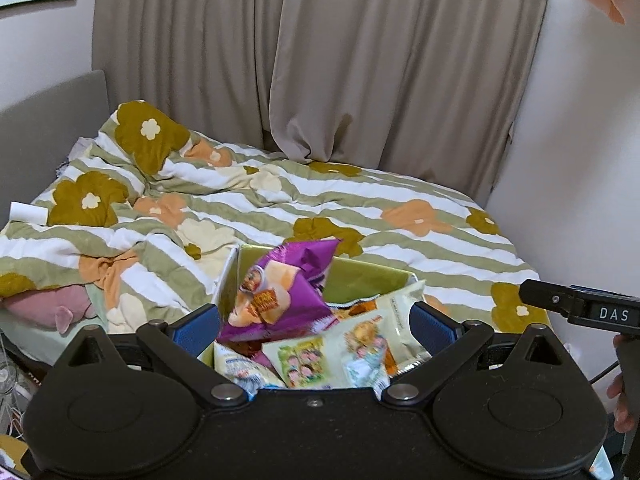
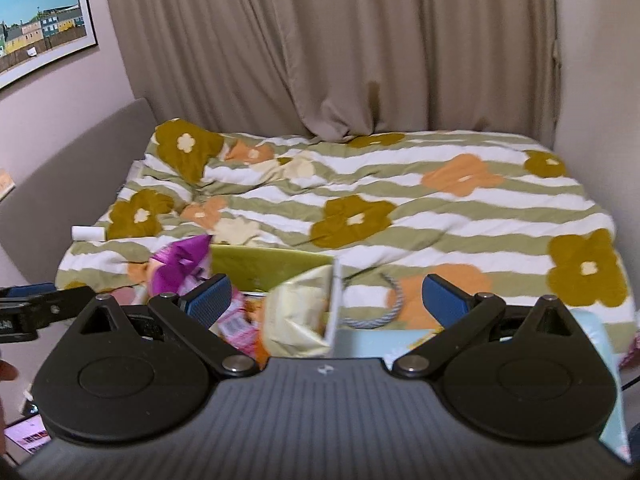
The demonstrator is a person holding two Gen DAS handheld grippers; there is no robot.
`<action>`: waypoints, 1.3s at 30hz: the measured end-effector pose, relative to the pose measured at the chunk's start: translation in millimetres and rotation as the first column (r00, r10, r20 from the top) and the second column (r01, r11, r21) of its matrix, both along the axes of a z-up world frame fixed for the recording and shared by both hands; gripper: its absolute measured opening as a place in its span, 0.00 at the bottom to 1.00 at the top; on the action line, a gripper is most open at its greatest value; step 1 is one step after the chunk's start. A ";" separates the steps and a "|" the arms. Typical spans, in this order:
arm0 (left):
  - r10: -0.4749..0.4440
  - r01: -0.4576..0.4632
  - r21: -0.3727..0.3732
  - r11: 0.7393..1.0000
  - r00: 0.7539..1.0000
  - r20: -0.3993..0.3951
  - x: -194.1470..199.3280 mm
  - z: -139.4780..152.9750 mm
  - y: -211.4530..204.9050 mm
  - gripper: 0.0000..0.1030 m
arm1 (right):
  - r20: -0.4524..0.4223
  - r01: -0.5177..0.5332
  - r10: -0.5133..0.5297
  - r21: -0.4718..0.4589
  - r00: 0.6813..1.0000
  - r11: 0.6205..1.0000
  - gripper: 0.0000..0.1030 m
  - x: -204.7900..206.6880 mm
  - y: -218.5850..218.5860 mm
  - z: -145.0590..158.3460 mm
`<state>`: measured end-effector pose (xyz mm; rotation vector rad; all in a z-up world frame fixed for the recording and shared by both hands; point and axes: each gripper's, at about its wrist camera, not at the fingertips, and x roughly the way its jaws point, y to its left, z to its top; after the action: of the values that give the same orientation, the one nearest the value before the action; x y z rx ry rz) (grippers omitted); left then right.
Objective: Organize snacks
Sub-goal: 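Move both tools back from the box toward the remaining bags, then grasp the shrimp flakes bag with the left tool while the right tool grasps the gold bag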
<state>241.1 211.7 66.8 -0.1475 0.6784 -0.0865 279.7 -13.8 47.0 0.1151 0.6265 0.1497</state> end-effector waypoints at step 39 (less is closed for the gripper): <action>0.101 -0.042 0.198 0.979 0.950 -0.296 -10.5 -151.3 -268.2 0.99 | -0.180 -0.281 0.272 -0.022 0.945 0.960 1.00 54.8 -197.1 -128.9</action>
<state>230.6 -56.5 -84.5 -0.0009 0.9856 0.0735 334.5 -210.8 -81.9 -0.0066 0.8205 0.3998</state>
